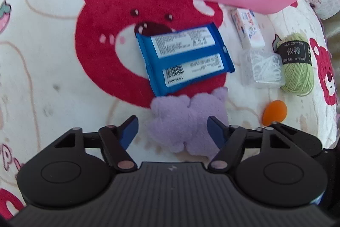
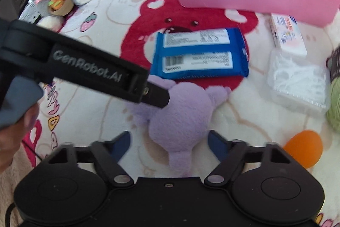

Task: Organize objects
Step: 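Move the left tool down to the lilac plush and close on it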

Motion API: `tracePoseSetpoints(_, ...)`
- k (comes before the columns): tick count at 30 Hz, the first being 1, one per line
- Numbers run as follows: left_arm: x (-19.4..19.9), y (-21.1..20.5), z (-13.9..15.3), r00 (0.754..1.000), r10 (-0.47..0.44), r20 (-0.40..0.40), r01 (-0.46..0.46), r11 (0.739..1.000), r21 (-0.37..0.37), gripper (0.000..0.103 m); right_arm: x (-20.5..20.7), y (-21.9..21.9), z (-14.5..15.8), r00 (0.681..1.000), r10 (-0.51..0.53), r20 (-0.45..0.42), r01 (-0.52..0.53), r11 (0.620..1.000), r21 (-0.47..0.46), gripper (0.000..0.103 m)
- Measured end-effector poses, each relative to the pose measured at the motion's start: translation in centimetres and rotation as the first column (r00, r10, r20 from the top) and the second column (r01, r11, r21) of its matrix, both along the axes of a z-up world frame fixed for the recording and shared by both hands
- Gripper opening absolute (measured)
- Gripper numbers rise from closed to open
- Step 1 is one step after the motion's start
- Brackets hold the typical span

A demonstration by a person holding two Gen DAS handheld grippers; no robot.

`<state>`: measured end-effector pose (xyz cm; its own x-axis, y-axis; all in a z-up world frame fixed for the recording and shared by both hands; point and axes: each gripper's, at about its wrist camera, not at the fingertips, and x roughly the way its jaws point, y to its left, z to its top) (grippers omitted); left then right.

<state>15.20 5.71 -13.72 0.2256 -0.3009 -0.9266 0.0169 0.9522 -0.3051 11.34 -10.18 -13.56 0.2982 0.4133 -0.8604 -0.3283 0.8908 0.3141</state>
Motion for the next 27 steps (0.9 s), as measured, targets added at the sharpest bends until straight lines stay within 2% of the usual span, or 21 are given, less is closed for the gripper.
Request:
tracePoseSetpoints(1,0.1,-0.2,-0.4,1.000,0.002,-0.014,-0.002,1.000,-0.007,0.059,0.2,-0.2,-0.4,1.000,-0.011,-0.012,0.011,1.000,0.000,0.065)
tracePoseSetpoints(2,0.2,-0.3,-0.6,1.000,0.006,-0.019,-0.007,1.000,-0.009,0.059,0.3,-0.4,-0.7,1.000,-0.024,-0.016,0.024,1.000,-0.003,0.059)
tracePoseSetpoints(9,0.3,-0.4,-0.9,1.000,0.018,-0.001,-0.018,1.000,-0.004,0.054,0.7,-0.9,-1.2,0.999,-0.032,0.004,0.032,0.999,0.006,0.056)
tracePoseSetpoints(14,0.6,-1.0,-1.1,0.999,0.031,0.011,-0.032,0.998,0.051,0.053,1.4,-0.4,-2.0,0.998,0.005,0.070,-0.003,1.000,-0.028,0.055)
tracePoseSetpoints(17,0.2,-1.1,-0.6,0.999,0.010,0.034,-0.012,0.999,0.049,0.046,1.0,-0.2,-1.6,0.996,0.017,0.091,-0.013,0.999,-0.045,0.054)
tracePoseSetpoints(23,-0.8,-0.4,0.1,0.999,0.031,0.027,-0.030,0.999,-0.044,0.044,0.2,-0.2,-0.3,0.990,0.029,0.136,-0.020,0.998,-0.067,0.054)
tracePoseSetpoints(27,-1.5,-0.2,1.3,0.998,0.031,0.052,-0.028,0.997,-0.073,0.043,-0.1,-0.4,0.7,0.988,0.027,0.155,-0.016,0.997,-0.071,0.054)
